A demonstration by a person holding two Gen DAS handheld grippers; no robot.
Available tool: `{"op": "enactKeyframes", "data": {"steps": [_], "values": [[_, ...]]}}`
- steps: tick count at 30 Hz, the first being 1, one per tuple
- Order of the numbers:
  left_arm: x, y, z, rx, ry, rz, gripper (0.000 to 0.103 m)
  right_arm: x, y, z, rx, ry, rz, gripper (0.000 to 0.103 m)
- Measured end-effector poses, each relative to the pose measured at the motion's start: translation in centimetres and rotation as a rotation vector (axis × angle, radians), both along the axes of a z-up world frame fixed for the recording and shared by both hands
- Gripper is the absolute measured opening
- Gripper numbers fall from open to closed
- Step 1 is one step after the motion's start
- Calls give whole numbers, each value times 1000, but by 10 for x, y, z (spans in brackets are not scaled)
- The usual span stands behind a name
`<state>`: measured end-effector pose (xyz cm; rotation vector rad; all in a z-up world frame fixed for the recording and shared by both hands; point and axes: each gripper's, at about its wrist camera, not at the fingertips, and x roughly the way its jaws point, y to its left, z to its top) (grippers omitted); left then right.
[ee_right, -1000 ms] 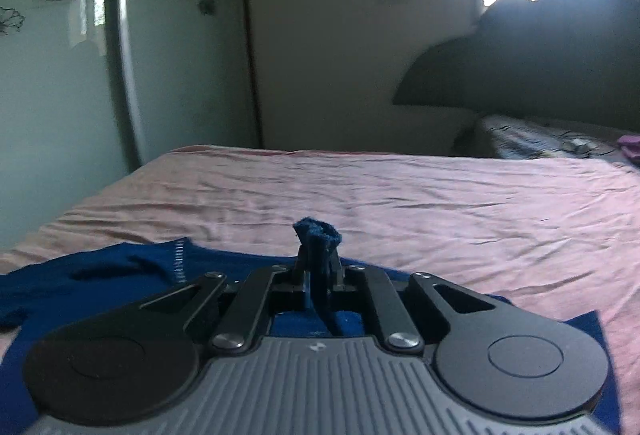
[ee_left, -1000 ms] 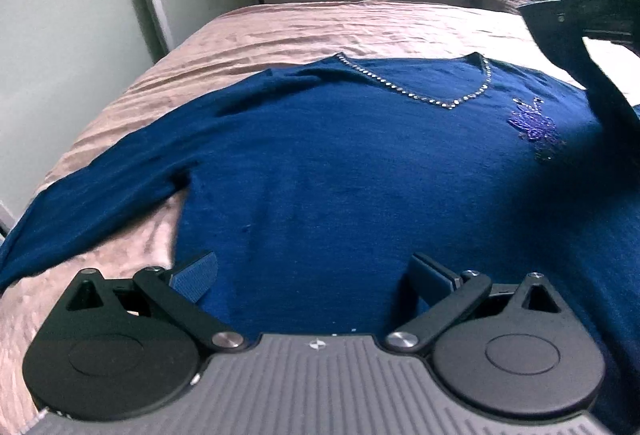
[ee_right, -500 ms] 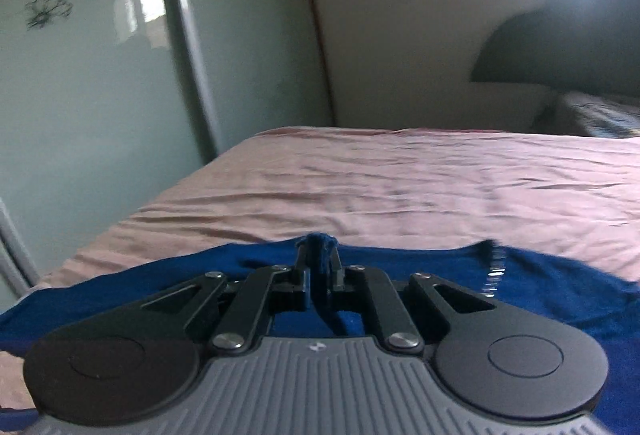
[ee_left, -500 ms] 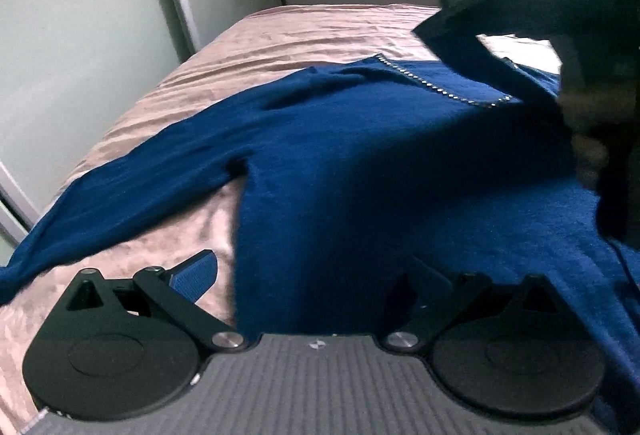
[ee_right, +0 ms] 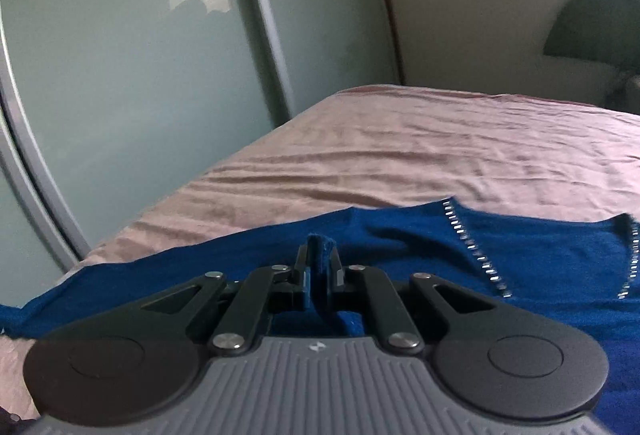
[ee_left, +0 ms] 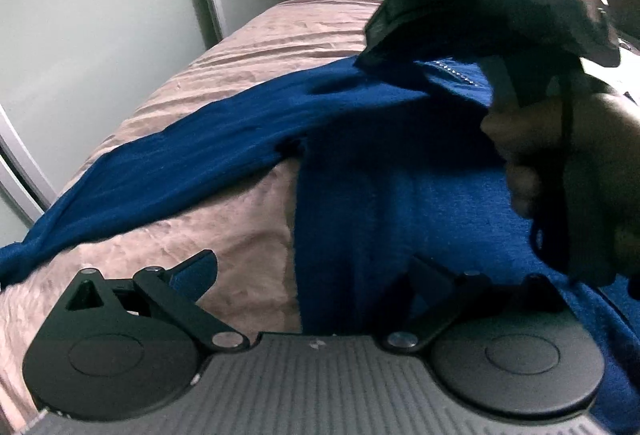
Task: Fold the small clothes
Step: 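Carry the sleeve across the sweater body with the right gripper and release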
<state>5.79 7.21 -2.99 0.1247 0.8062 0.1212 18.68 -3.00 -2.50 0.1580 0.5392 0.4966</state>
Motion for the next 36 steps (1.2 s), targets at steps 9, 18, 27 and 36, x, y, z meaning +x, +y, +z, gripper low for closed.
{"op": "enactKeyframes", "data": {"steps": [9, 18, 27, 36], "values": [[-2, 6, 1, -6, 2, 14, 102, 9, 23, -17, -96, 111, 66, 37], [-5, 11, 2, -12, 0, 29, 102, -3, -7, 10, 159, 79, 137, 82], [-8, 21, 4, -12, -3, 56, 102, 2, -9, -20, 70, 243, 115, 83], [-26, 50, 11, -30, -23, 118, 103, -16, 13, -15, -54, 170, 135, 83]]}}
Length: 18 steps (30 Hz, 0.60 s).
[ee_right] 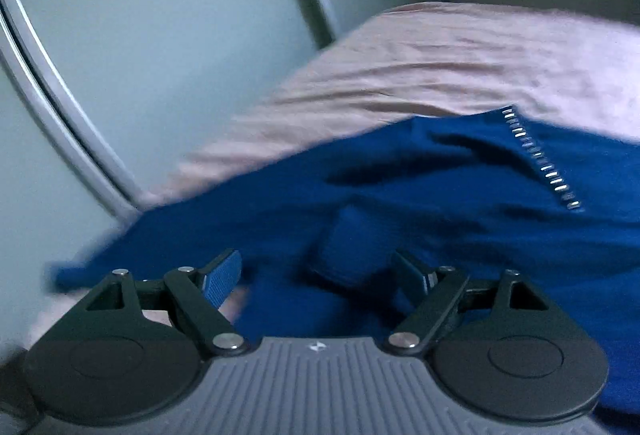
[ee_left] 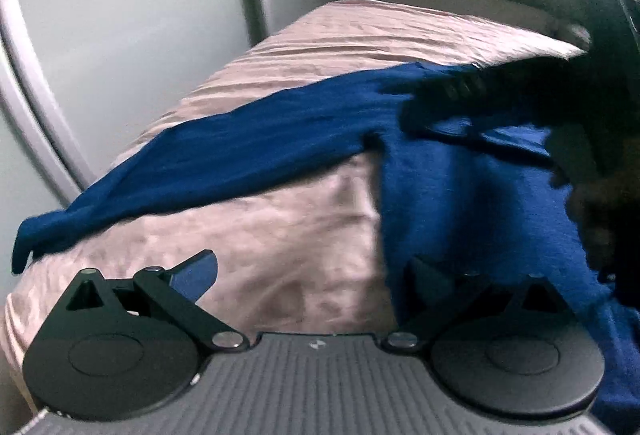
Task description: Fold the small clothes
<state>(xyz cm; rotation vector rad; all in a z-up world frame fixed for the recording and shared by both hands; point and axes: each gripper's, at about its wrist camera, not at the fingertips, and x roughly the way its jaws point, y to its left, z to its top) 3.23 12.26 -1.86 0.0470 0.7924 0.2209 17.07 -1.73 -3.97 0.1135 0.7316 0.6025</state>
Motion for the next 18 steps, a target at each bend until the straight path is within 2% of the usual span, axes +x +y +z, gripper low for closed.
{"op": "enactKeyframes", "data": {"steps": [5, 9, 13, 15, 18], "values": [[-8, 43, 1, 15, -4, 118, 102, -25, 24, 6, -27, -90, 80, 83], [-18, 88, 5, 18, -19, 235, 102, -51, 60, 16, -88, -202, 220, 83], [-29, 140, 19, 120, -80, 342, 102, -72, 96, 16, -143, -269, 357, 83], [-34, 169, 26, 180, -132, 331, 102, -82, 110, 13, -197, -305, 387, 83], [-33, 205, 26, 208, -136, 236, 102, -93, 119, 10, -217, -324, 423, 83]]}}
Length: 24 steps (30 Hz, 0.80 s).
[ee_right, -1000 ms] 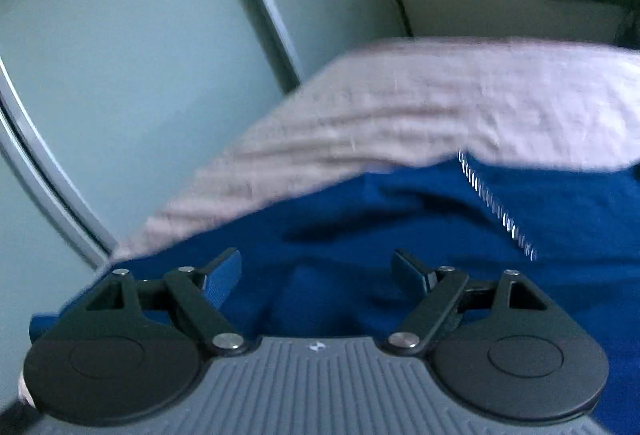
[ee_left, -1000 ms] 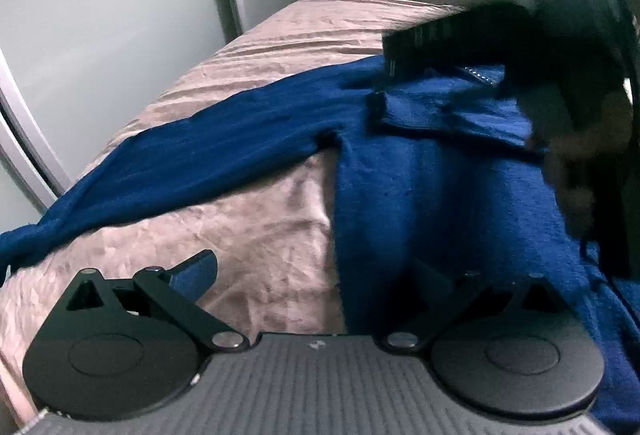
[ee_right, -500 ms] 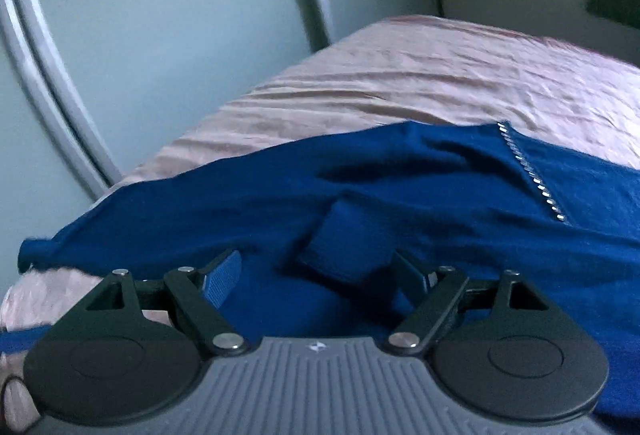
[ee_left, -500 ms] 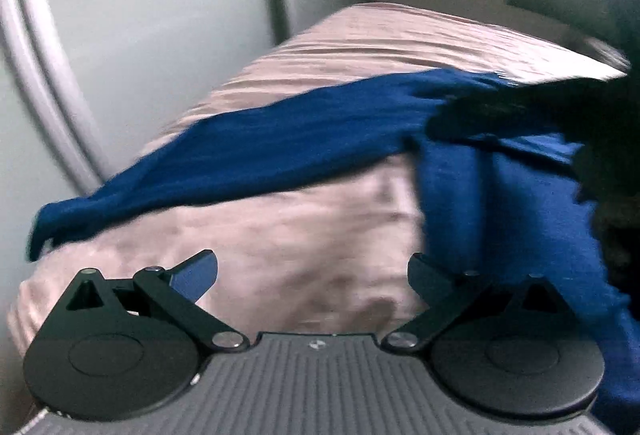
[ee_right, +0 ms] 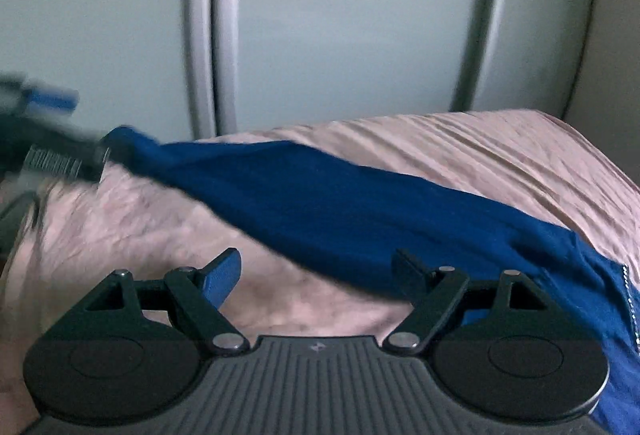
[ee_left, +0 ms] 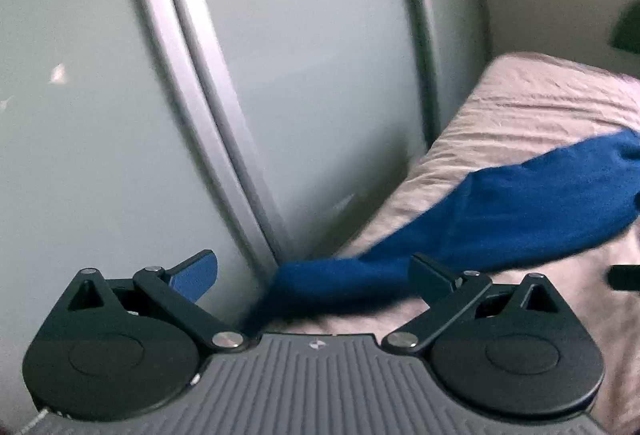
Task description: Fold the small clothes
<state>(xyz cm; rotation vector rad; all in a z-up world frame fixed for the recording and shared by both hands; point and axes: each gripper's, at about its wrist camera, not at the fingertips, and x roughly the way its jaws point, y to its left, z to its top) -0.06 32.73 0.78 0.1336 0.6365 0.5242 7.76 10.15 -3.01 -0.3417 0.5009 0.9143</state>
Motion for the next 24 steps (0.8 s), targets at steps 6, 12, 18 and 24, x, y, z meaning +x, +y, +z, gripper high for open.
{"op": "enactKeyframes", "data": {"steps": [6, 12, 18, 24], "values": [[5, 33, -20, -2, 108, -324, 100, -7, -8, 0, -12, -3, -11, 83], [13, 32, -34, 71, 195, -382, 64, -1, -26, 1, 13, 23, -77, 83], [8, 29, -24, 6, 232, -367, 11, 3, -42, 2, 52, 44, -135, 83], [2, 14, 14, -333, 119, -427, 9, 7, -70, 9, 122, 57, -229, 83]]}}
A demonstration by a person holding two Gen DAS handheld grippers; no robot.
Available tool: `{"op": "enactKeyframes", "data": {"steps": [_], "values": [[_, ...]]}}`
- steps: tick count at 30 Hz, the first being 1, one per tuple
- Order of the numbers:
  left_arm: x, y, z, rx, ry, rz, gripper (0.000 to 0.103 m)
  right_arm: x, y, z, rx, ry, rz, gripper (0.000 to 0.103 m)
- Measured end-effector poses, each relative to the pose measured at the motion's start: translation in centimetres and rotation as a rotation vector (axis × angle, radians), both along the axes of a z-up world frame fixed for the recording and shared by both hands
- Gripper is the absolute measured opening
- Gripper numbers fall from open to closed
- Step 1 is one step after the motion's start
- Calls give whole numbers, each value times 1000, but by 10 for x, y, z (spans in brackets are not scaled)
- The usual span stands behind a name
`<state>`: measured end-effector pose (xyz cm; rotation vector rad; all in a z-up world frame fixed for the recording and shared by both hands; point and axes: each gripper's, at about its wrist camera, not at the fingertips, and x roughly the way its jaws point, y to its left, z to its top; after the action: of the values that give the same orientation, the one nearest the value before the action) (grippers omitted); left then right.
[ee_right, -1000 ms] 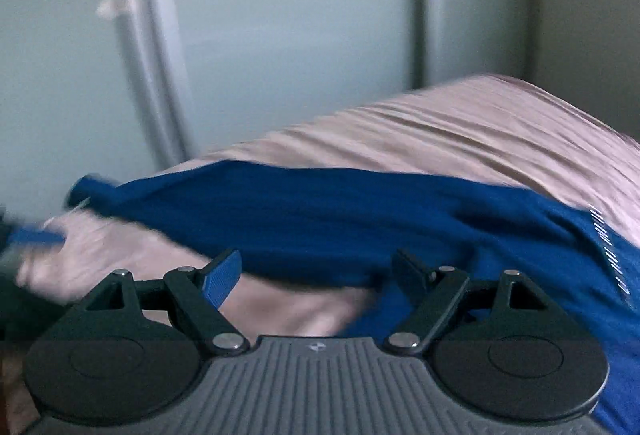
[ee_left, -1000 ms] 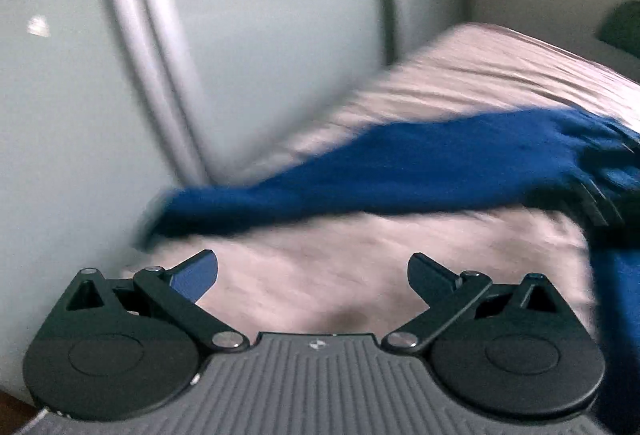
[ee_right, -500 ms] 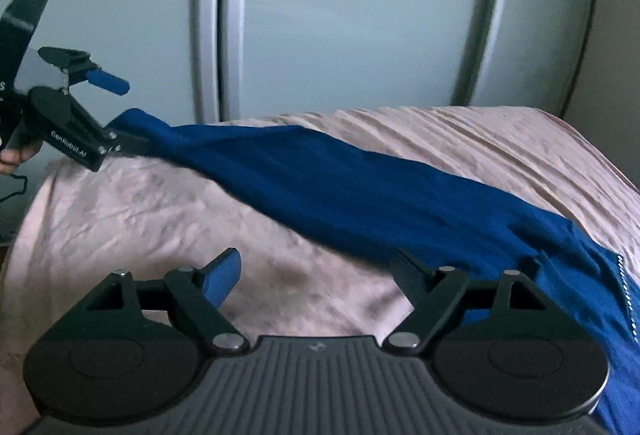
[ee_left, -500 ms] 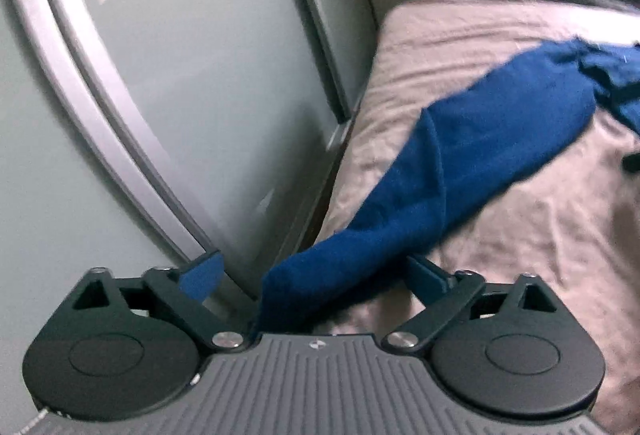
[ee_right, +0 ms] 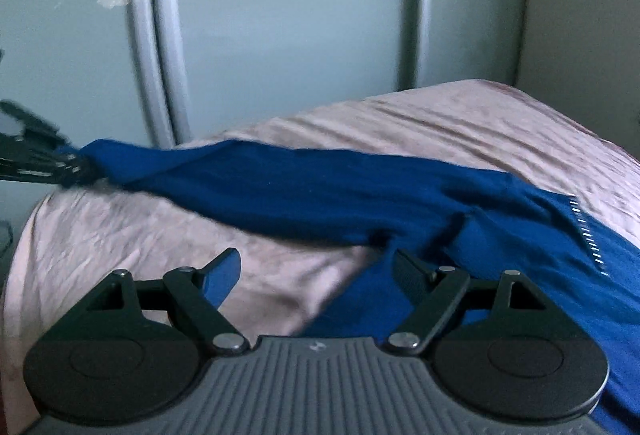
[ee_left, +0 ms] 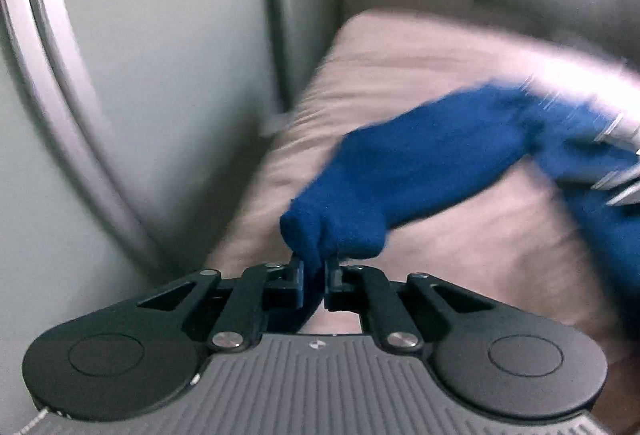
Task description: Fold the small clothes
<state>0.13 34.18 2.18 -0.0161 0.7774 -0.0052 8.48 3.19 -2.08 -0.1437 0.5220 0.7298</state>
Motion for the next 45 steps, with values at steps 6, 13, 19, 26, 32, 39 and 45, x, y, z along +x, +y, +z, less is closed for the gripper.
{"op": "enactKeyframes", "data": {"steps": [6, 13, 19, 26, 32, 39, 45], "values": [[7, -32, 34, -545, -14, -163, 8, 11, -45, 7, 128, 66, -113, 83], [29, -96, 26, -827, 41, -253, 8, 18, -120, -8, 464, 306, -146, 83], [44, -152, -4, -997, 129, -248, 7, 7, -180, -21, 541, 318, -341, 83], [57, -192, -56, -1135, 241, -180, 14, -7, -236, -34, 585, 312, -487, 83], [52, -214, -87, -1047, 384, -136, 38, -25, -254, -47, 585, 336, -531, 83], [38, -195, -46, -872, 224, -189, 70, -40, -255, -42, 550, 302, -470, 83], [21, -214, -4, -183, -35, -120, 71, -70, -226, -3, 219, 51, -436, 83]]}}
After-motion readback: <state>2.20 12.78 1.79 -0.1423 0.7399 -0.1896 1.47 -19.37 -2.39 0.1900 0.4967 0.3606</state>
